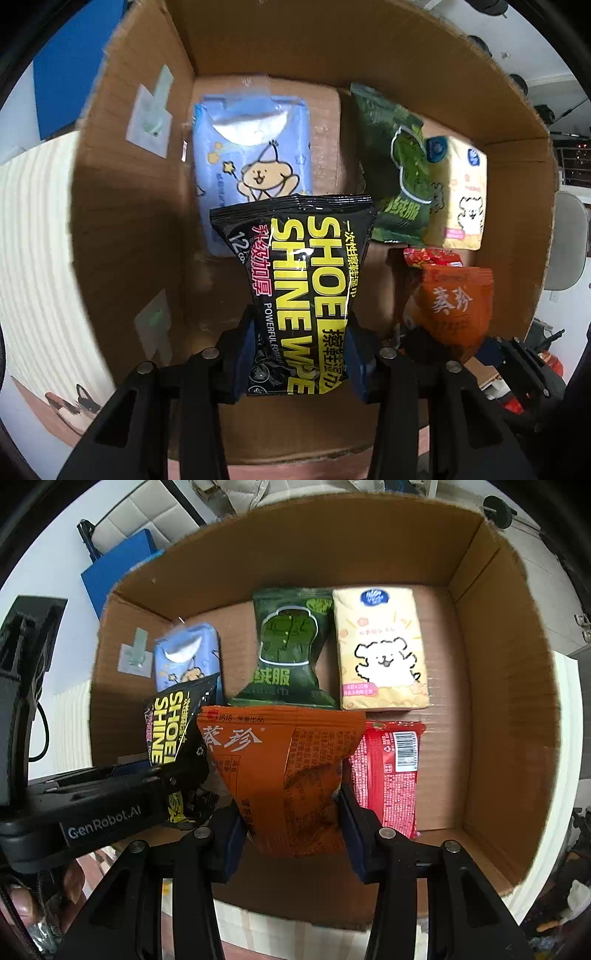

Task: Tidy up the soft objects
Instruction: 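Place the orange bag and Shoe Shine Wipe pack into the box with both tools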

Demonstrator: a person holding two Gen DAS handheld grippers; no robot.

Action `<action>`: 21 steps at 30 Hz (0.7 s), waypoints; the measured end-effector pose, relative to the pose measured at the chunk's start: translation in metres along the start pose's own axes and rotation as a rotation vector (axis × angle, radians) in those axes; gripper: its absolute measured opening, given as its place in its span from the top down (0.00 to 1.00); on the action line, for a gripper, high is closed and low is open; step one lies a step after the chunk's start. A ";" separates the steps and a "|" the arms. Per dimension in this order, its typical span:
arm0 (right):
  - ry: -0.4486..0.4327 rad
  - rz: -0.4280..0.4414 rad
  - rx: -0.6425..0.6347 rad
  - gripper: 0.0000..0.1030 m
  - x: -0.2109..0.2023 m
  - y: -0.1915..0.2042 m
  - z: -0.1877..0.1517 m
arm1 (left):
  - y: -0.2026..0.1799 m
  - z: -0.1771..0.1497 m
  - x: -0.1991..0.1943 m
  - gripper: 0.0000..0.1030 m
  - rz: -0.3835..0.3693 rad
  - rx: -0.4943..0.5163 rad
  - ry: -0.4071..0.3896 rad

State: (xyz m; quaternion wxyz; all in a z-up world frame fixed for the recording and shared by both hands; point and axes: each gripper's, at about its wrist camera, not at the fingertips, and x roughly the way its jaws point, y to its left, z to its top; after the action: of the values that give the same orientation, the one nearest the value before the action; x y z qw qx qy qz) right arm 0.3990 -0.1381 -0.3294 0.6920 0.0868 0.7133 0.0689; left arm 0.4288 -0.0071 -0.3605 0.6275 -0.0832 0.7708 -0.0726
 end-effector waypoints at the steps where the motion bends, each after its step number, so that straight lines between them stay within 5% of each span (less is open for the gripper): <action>1: 0.013 0.000 -0.005 0.53 0.005 0.000 0.001 | -0.002 0.000 0.004 0.59 0.000 0.009 0.017; 6: 0.055 -0.009 -0.038 0.48 0.016 0.004 0.003 | -0.003 -0.002 0.007 0.50 -0.012 0.013 0.039; 8: 0.057 -0.027 -0.041 0.37 0.016 0.005 0.003 | -0.002 -0.003 -0.001 0.25 0.000 0.018 0.004; 9: 0.058 -0.037 -0.042 0.26 0.016 0.006 0.003 | -0.003 -0.005 -0.008 0.23 0.002 0.022 -0.027; 11: 0.052 -0.058 -0.044 0.22 0.014 0.006 0.002 | -0.002 -0.007 -0.016 0.11 0.011 0.029 -0.045; 15: 0.040 -0.084 -0.034 0.21 0.008 0.002 0.003 | -0.008 -0.019 -0.034 0.03 0.048 0.049 -0.114; 18: 0.021 -0.095 -0.031 0.01 0.000 0.000 -0.001 | -0.012 -0.031 -0.045 0.02 0.061 0.055 -0.159; 21: -0.009 -0.131 -0.036 0.00 -0.014 -0.004 -0.007 | -0.014 -0.041 -0.058 0.02 0.094 0.061 -0.212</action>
State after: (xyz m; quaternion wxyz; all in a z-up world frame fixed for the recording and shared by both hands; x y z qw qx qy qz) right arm 0.3922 -0.1448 -0.3165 0.6999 0.0278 0.7128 0.0361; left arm 0.4002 -0.0077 -0.2939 0.7103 -0.0354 0.7007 -0.0573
